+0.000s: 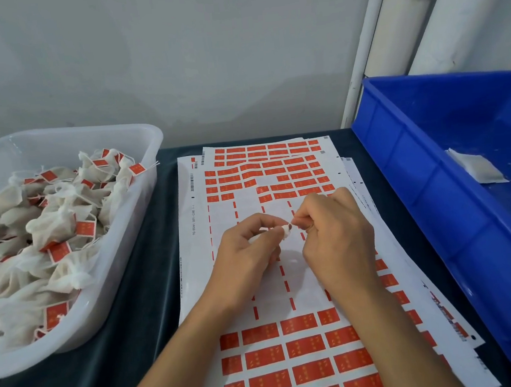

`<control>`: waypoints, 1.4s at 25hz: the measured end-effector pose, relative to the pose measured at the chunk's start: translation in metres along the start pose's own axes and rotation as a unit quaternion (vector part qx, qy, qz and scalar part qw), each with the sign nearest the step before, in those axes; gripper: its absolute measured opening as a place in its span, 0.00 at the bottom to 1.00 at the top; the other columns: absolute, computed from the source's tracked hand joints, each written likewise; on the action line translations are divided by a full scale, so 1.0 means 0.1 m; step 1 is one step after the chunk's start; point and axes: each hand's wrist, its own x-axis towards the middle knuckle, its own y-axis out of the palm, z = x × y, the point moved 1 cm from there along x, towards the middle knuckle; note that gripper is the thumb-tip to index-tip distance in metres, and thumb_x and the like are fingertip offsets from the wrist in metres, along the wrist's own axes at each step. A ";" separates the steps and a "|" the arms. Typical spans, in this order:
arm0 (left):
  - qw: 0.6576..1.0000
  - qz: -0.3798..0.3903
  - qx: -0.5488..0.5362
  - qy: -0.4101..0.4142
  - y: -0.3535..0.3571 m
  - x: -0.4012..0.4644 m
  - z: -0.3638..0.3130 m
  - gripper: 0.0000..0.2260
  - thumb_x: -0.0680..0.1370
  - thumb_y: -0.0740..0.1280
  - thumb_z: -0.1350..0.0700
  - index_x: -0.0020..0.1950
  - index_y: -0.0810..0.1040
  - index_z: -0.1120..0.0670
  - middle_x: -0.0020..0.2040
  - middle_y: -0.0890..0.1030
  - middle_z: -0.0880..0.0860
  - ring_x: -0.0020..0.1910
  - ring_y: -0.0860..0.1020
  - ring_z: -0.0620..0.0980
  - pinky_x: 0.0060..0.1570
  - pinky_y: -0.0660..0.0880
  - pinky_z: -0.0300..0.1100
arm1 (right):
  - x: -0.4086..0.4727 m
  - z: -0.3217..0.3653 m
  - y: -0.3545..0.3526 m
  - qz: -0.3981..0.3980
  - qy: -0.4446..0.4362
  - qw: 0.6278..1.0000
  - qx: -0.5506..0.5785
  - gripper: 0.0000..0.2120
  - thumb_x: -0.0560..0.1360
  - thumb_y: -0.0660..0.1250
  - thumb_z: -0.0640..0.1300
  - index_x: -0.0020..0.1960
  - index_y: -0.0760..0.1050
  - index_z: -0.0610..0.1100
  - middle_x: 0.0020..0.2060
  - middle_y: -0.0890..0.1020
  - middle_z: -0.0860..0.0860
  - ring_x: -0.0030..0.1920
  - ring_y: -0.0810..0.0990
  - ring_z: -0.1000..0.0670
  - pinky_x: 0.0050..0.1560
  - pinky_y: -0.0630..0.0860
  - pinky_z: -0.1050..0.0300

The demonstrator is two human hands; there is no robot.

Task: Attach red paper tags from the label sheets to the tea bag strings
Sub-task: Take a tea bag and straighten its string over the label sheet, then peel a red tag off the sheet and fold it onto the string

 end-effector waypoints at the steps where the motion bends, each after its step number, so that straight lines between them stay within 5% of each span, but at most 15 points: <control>1: 1.000 0.005 -0.005 -0.004 0.01 0.00 -0.01 0.08 0.83 0.67 0.48 0.47 0.85 0.44 0.34 0.81 0.47 0.32 0.78 0.43 0.37 0.75 0.33 | 0.01 0.01 0.00 -0.006 -0.001 1.000 -0.012 0.19 0.62 0.84 0.35 0.43 0.77 0.47 0.38 0.80 0.48 0.37 0.73 0.53 0.38 0.65 0.68; 6: 0.999 0.046 -0.010 -0.003 -0.03 -0.04 -0.03 0.12 0.85 0.64 0.50 0.47 0.86 0.46 0.33 0.79 0.53 0.32 0.76 0.48 0.39 0.75 0.39 | -0.04 -0.01 0.05 0.018 0.003 1.000 0.015 0.18 0.66 0.82 0.35 0.44 0.75 0.49 0.40 0.79 0.49 0.37 0.75 0.51 0.35 0.71 0.65; 11: 0.998 0.054 0.009 0.034 -0.01 -0.06 -0.05 0.10 0.79 0.65 0.45 0.51 0.85 0.45 0.45 0.86 0.45 0.48 0.84 0.47 0.47 0.82 0.36 | -0.02 -0.10 0.00 0.002 -0.012 0.999 0.045 0.03 0.77 0.71 0.46 0.49 0.79 0.48 0.46 0.82 0.49 0.45 0.78 0.49 0.45 0.78 0.57; 13: 0.998 0.047 -0.015 0.031 -0.02 -0.04 -0.05 0.09 0.79 0.66 0.46 0.50 0.85 0.46 0.47 0.86 0.45 0.50 0.84 0.47 0.45 0.82 0.37 | -0.02 -0.07 0.01 0.019 -0.007 0.998 0.052 0.07 0.77 0.66 0.49 0.50 0.80 0.48 0.46 0.83 0.50 0.46 0.78 0.50 0.47 0.76 0.59; 17: 0.999 0.016 0.005 0.043 -0.03 -0.03 -0.02 0.09 0.84 0.66 0.49 0.46 0.84 0.44 0.40 0.85 0.48 0.41 0.84 0.48 0.43 0.82 0.36 | -0.05 -0.03 0.03 0.018 -0.036 0.998 0.042 0.03 0.74 0.74 0.43 0.46 0.80 0.46 0.44 0.83 0.49 0.44 0.79 0.49 0.44 0.80 0.56; 20: 0.999 0.017 0.038 0.033 -0.01 -0.02 0.00 0.11 0.84 0.65 0.48 0.44 0.83 0.42 0.35 0.83 0.48 0.35 0.83 0.47 0.38 0.79 0.32 | -0.04 -0.05 0.04 0.000 -0.011 1.000 0.013 0.11 0.69 0.80 0.37 0.44 0.79 0.46 0.41 0.83 0.48 0.42 0.79 0.48 0.42 0.82 0.51; 24: 0.999 0.014 0.023 0.029 -0.02 -0.02 -0.01 0.12 0.85 0.65 0.49 0.44 0.84 0.42 0.35 0.84 0.49 0.36 0.83 0.48 0.39 0.79 0.31 | -0.05 -0.03 0.05 -0.007 -0.009 1.000 0.029 0.06 0.73 0.77 0.43 0.46 0.80 0.48 0.43 0.83 0.51 0.44 0.78 0.51 0.44 0.75 0.60; 27: 0.999 -0.009 -0.023 0.026 -0.05 -0.01 -0.04 0.10 0.85 0.65 0.49 0.48 0.84 0.45 0.40 0.87 0.49 0.43 0.85 0.47 0.43 0.76 0.25 | -0.03 -0.11 0.03 -0.005 0.088 0.993 0.083 0.07 0.80 0.66 0.53 0.55 0.78 0.53 0.50 0.78 0.59 0.49 0.77 0.54 0.49 0.75 0.63; 30: 0.997 -0.023 -0.071 0.007 -0.07 -0.01 -0.05 0.09 0.84 0.65 0.49 0.51 0.84 0.48 0.45 0.87 0.48 0.49 0.85 0.47 0.44 0.77 0.26 | 0.00 -0.28 -0.03 -0.015 0.205 0.978 0.037 0.07 0.83 0.65 0.52 0.60 0.76 0.53 0.55 0.79 0.57 0.53 0.77 0.53 0.53 0.81 0.53; 35: 0.997 -0.034 -0.065 0.002 -0.05 0.00 -0.03 0.10 0.84 0.66 0.51 0.49 0.85 0.50 0.47 0.86 0.47 0.50 0.84 0.48 0.50 0.82 0.38 | -0.04 -0.33 0.00 0.121 0.235 0.956 -0.126 0.22 0.81 0.63 0.61 0.68 0.74 0.49 0.66 0.77 0.51 0.64 0.75 0.48 0.63 0.78 0.46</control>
